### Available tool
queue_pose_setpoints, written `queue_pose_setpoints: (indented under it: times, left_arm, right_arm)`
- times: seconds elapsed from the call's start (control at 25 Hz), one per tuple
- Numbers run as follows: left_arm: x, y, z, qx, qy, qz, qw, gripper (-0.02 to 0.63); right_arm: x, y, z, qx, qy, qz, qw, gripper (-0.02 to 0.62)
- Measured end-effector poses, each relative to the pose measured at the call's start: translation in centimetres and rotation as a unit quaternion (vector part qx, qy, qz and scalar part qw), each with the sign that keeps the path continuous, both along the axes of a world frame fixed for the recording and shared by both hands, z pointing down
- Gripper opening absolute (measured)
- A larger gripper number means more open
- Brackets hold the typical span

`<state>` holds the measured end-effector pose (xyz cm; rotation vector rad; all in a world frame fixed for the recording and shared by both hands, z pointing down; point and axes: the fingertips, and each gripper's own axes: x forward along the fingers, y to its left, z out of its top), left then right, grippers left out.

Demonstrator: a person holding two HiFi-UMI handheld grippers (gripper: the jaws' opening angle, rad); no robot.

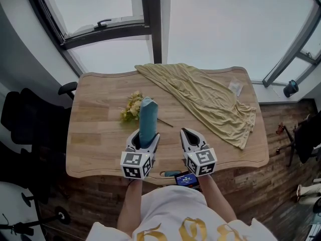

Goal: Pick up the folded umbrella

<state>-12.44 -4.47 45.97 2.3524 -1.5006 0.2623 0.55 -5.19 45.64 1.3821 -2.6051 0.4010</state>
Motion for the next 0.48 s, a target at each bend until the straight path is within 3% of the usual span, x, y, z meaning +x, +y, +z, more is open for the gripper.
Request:
queue_pose_setpoints:
  times: [0.48]
  left_arm:
    - [-0.79,-0.59,0.72,-0.009,0.006,0.001,0.9999,0.290]
  right_arm:
    - [-0.69,-0.60,0.63,-0.008,0.003,0.002,1.000,0.009]
